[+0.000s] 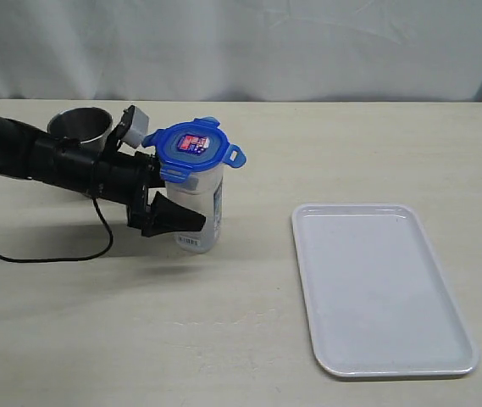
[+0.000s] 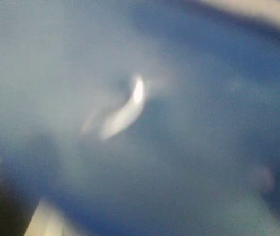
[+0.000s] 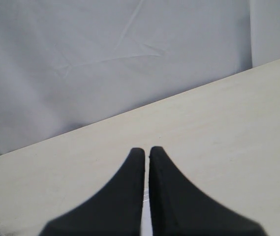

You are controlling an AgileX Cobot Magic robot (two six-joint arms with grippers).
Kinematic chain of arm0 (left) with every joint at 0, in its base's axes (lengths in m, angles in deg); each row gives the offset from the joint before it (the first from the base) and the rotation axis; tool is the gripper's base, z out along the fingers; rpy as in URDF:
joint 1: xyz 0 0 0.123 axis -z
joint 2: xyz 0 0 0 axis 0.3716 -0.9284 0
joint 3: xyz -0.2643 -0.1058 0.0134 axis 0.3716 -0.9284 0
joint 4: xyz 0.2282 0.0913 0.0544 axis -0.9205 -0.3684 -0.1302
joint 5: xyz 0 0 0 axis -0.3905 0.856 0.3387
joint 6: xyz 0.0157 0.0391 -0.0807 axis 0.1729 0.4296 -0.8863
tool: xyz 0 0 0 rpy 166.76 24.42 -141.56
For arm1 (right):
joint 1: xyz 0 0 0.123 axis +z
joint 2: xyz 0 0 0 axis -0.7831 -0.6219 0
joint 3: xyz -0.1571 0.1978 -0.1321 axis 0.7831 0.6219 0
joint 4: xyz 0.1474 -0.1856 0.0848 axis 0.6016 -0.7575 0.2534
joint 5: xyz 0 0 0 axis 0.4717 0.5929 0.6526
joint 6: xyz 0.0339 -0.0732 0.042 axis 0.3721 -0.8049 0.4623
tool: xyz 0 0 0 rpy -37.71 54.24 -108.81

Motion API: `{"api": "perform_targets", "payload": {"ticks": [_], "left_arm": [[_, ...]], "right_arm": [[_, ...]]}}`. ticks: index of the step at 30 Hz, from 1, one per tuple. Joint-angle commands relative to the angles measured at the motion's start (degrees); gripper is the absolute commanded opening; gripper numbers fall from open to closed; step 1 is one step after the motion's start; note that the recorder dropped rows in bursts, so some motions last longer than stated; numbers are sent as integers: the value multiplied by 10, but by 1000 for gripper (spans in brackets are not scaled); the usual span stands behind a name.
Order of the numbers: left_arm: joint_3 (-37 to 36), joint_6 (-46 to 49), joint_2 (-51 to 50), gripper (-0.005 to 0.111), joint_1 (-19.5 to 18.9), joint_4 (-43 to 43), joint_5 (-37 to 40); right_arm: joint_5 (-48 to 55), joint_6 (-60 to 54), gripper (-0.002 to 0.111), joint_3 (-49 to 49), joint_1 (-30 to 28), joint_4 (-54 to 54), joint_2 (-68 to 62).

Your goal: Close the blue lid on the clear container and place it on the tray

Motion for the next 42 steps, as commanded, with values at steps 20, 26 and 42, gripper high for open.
{"api": "perform_targets", "payload": {"ticks": [20, 26, 42], "left_arm": [[4, 17, -2, 105, 1, 40, 32], [4, 17, -2, 105, 1, 41, 32], [4, 17, -2, 105, 15, 66, 32]], "right_arm": [[0, -3, 4, -2, -2, -3, -2], [0, -3, 4, -2, -2, -3, -2], [1, -3, 4, -2, -2, -3, -2]]}}
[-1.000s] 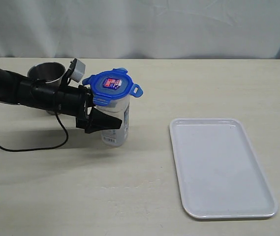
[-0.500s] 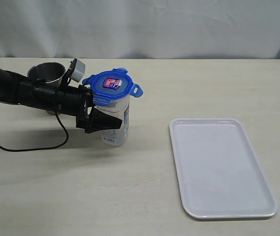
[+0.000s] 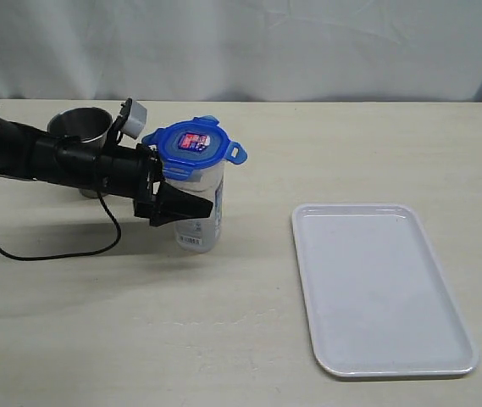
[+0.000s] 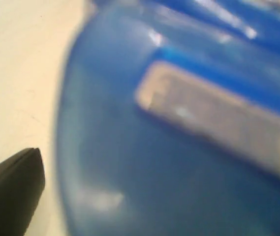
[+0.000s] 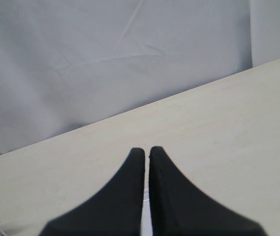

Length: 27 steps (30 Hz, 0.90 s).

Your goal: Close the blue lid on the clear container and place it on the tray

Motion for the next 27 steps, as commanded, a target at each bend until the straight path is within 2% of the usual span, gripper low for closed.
{"api": "perform_targets", "payload": {"ticks": [1, 10, 12, 14, 16, 19, 27], "left_arm": [[4, 17, 1, 105, 9, 12, 10], [4, 17, 1, 102, 9, 6, 10], [4, 17, 1, 86, 9, 4, 10], [4, 17, 1, 52, 9, 4, 10], [4, 17, 1, 26, 9, -15, 10], [4, 17, 1, 0, 9, -35, 10], [4, 17, 8, 0, 9, -20, 2]], "right_arm": [[1, -3, 4, -2, -2, -3, -2], [1, -3, 4, -2, -2, -3, -2], [1, -3, 4, -2, -2, -3, -2], [1, -2, 4, -2, -2, -3, -2], [-1, -1, 4, -2, -2, 10, -2], [-15, -1, 4, -3, 23, 11, -2], [-29, -5, 4, -73, 197, -25, -2]]}}
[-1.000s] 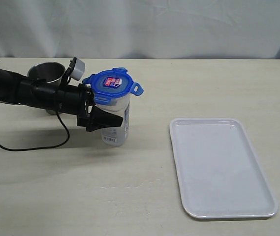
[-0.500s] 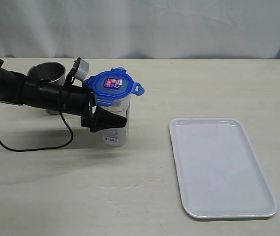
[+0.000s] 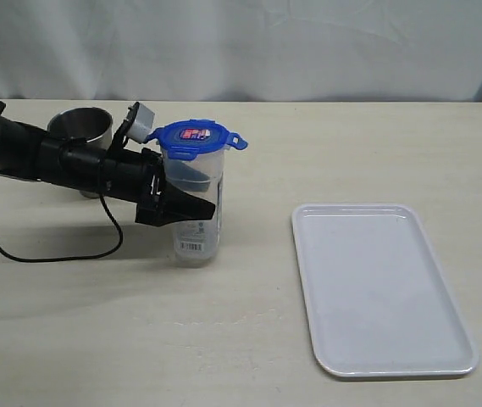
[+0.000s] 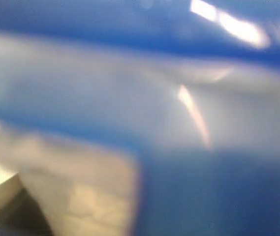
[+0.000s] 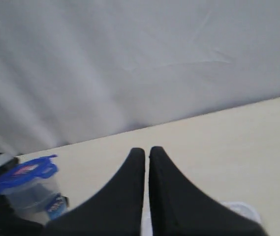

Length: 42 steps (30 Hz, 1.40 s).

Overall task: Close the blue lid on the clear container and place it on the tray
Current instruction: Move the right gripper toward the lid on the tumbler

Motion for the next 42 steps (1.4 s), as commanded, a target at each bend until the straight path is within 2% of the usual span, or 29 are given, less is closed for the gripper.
{"api": "perform_targets", "payload": {"ticks": [1, 5, 8, 11, 14, 22, 24, 27, 30, 32, 35, 37, 42], "left_arm": [[3, 17, 13, 0, 0, 0, -27], [3, 17, 25, 0, 0, 3, -68], [3, 17, 26, 0, 0, 14, -68], [3, 17, 26, 0, 0, 16, -67], [3, 17, 26, 0, 0, 13, -67], [3, 17, 26, 0, 0, -12, -91], [3, 17, 26, 0, 0, -12, -91], [3, 17, 26, 0, 0, -12, -92], [3, 17, 26, 0, 0, -13, -92], [3, 17, 26, 0, 0, -15, -92], [3, 17, 26, 0, 0, -15, -92], [3, 17, 26, 0, 0, -15, -92], [3, 17, 26, 0, 0, -15, -92]], "right_arm": [[1, -5, 4, -58, 90, -41, -1], [81, -5, 7, -132, 156, -75, -31], [117, -5, 21, -183, 195, -104, -83], [119, -5, 36, -230, 209, -104, -160], [167, -2, 39, -303, 208, -83, -247], [458, -24, 39, -614, 138, -90, -512], [550, -69, 39, -694, 116, -41, -575], [637, -166, 39, -775, 93, 106, -654], [651, -210, 39, -817, 88, 204, -719], [646, -220, 40, -830, 98, 213, -747], [646, -223, 52, -831, 116, 206, -782], [644, -201, 55, -831, 123, 201, -801], [576, -181, 45, -832, 122, 201, -813]]}}
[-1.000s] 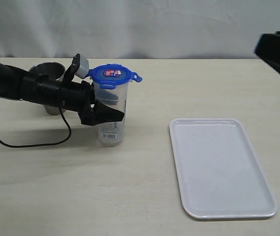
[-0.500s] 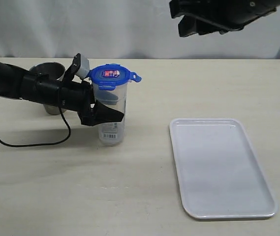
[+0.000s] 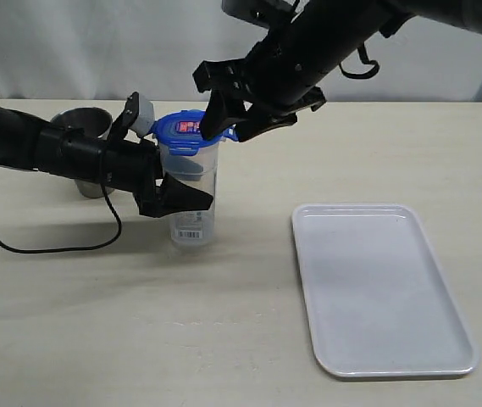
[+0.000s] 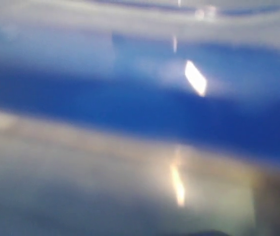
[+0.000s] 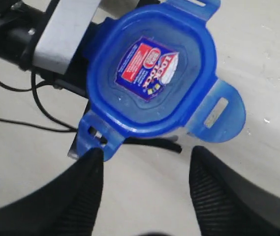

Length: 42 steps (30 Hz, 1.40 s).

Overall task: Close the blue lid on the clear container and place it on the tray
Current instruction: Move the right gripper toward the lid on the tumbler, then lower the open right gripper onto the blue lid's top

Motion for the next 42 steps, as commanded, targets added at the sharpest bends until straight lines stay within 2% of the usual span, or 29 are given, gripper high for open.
{"api": "perform_targets", "payload": {"ticks": [1, 16, 36, 42], "left_arm": [[3, 17, 1, 0, 0, -10, -16], [3, 17, 1, 0, 0, -10, -16], [3, 17, 1, 0, 0, -10, -4], [3, 17, 1, 0, 0, -10, -4]], "right_arm": [[-65, 16, 43, -6, -1, 1, -1], [-77, 50, 43, -7, 0, 1, -30], [-65, 42, 43, -7, 6, 12, -64], [-45, -4, 43, -6, 6, 80, -84]]}}
